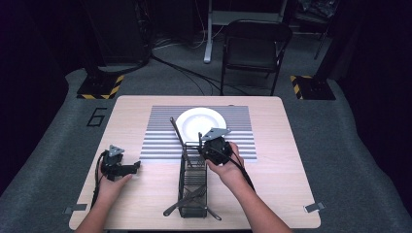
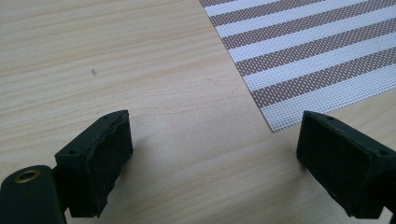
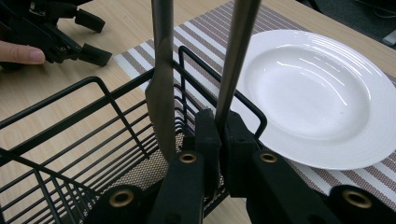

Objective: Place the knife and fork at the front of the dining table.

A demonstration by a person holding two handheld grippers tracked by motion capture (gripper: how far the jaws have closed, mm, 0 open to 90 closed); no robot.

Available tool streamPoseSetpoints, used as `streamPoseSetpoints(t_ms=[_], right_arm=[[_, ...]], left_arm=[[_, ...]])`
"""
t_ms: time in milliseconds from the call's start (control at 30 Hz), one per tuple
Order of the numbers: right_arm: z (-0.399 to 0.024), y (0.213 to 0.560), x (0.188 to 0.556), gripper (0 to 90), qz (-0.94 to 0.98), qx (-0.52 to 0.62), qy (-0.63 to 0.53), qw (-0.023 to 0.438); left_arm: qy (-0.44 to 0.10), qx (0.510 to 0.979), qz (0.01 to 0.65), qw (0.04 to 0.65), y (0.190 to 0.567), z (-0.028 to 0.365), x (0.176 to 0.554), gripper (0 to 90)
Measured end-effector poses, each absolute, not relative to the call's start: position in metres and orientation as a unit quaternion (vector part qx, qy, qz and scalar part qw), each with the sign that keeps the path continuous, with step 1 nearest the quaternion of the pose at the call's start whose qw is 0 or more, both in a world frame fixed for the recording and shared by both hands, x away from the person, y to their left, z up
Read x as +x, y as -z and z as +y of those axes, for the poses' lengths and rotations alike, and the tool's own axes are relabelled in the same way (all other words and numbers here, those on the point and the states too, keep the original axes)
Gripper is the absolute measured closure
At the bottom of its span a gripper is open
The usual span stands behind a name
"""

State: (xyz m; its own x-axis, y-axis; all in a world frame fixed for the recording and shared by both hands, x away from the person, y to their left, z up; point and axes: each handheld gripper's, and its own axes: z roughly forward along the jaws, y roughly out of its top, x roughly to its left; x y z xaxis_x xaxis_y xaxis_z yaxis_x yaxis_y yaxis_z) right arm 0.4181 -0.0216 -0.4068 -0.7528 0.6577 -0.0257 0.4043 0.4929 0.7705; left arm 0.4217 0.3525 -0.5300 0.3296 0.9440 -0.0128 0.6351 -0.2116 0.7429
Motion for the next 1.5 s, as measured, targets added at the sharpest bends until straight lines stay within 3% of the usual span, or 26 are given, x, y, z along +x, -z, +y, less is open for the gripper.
streamPoseSetpoints(t_ms=[800, 1500], right_arm=[[-0.028, 0.377, 0.410, 86.7, 0.845, 0.309, -0.418, 0.125], [-0.035, 0.326, 0.404, 86.7, 0.845, 0.293, -0.434, 0.108]], left_arm=[[-0.231, 0.744, 0.531, 0.335, 0.530, 0.352, 0.422, 10.3], [-0.231, 0.743, 0.531, 0.335, 0.530, 0.352, 0.422, 10.3]])
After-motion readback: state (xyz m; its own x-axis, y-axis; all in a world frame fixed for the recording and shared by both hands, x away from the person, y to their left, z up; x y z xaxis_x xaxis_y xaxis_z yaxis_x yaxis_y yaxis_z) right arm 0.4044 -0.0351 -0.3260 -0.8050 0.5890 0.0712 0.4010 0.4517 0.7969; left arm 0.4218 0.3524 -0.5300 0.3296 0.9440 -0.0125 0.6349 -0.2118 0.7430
